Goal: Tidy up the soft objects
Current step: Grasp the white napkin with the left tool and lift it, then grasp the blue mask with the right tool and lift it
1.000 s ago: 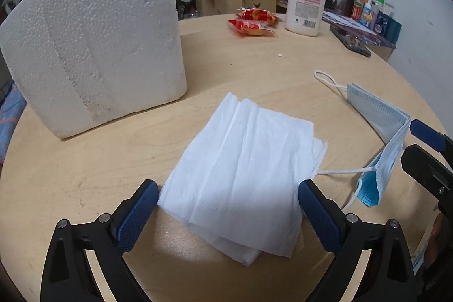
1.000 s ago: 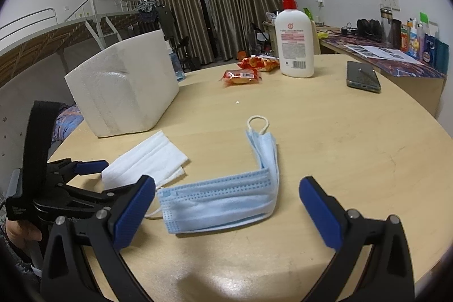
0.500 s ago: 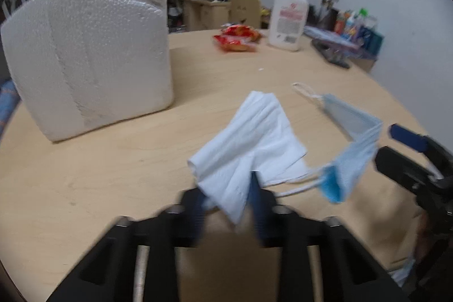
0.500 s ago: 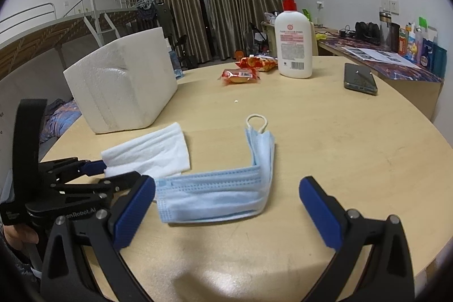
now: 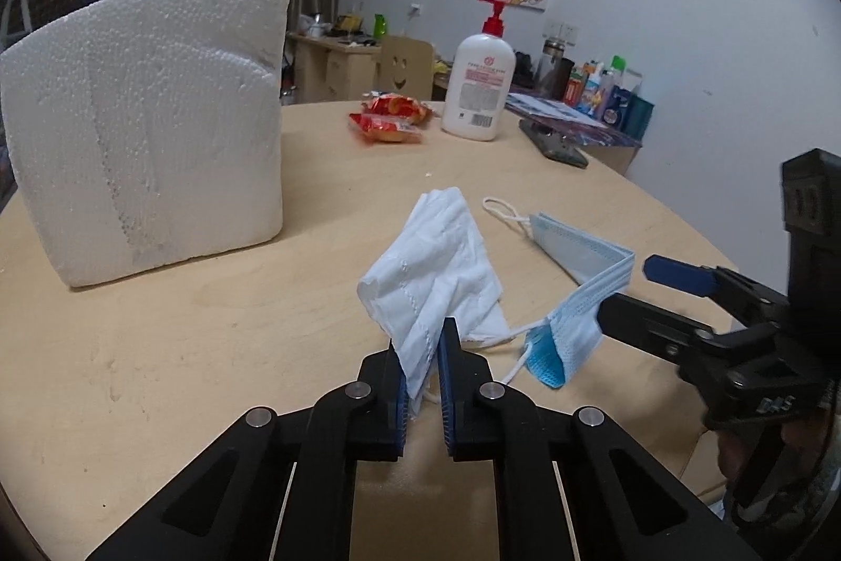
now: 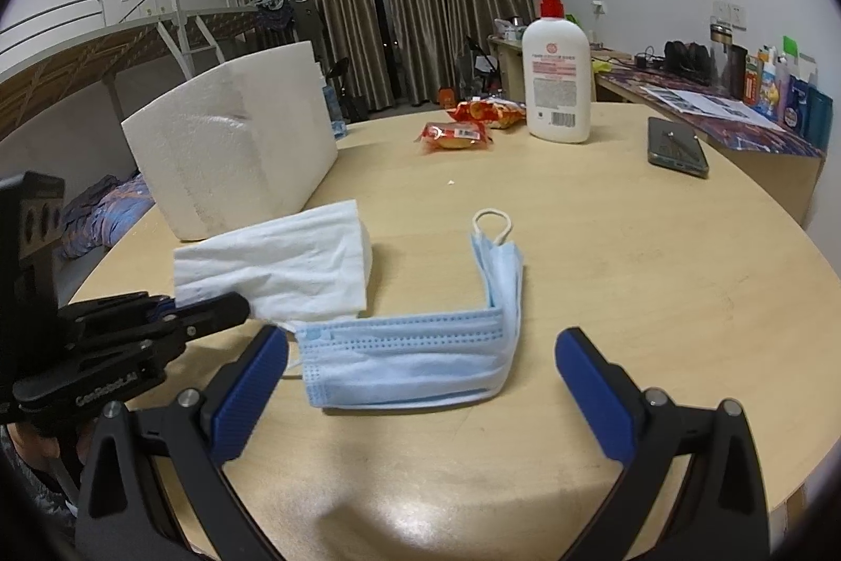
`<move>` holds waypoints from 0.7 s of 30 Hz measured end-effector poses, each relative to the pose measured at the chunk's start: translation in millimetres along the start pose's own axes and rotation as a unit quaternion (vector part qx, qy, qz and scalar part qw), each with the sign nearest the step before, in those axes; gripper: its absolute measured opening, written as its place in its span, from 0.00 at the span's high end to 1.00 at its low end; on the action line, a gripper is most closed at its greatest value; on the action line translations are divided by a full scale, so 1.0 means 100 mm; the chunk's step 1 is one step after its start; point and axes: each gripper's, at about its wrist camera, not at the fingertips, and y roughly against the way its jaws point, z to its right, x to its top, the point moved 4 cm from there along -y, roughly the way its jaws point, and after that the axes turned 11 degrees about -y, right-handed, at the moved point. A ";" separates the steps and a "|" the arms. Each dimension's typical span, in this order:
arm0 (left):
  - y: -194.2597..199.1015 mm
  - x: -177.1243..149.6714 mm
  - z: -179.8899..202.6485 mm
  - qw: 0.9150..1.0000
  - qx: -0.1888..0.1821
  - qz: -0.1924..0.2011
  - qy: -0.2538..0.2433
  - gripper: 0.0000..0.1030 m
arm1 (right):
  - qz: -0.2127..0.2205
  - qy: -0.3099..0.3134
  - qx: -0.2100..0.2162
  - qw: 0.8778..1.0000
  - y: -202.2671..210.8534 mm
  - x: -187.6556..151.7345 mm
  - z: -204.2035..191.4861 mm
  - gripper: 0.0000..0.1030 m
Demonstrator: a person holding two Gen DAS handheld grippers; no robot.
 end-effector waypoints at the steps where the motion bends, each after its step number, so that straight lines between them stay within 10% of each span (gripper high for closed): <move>1: 0.00 0.00 0.00 1.000 -0.002 0.001 0.000 0.90 | -0.001 0.000 -0.003 1.000 -0.01 0.00 0.01 0.00; 14: 0.02 -0.02 -0.02 1.000 -0.011 0.006 0.003 0.90 | -0.038 -0.013 -0.017 0.999 -0.20 0.05 0.06 0.02; 21: 0.02 -0.02 -0.02 1.000 -0.012 0.004 0.003 0.90 | -0.055 0.003 -0.015 0.998 -0.25 0.00 0.02 0.25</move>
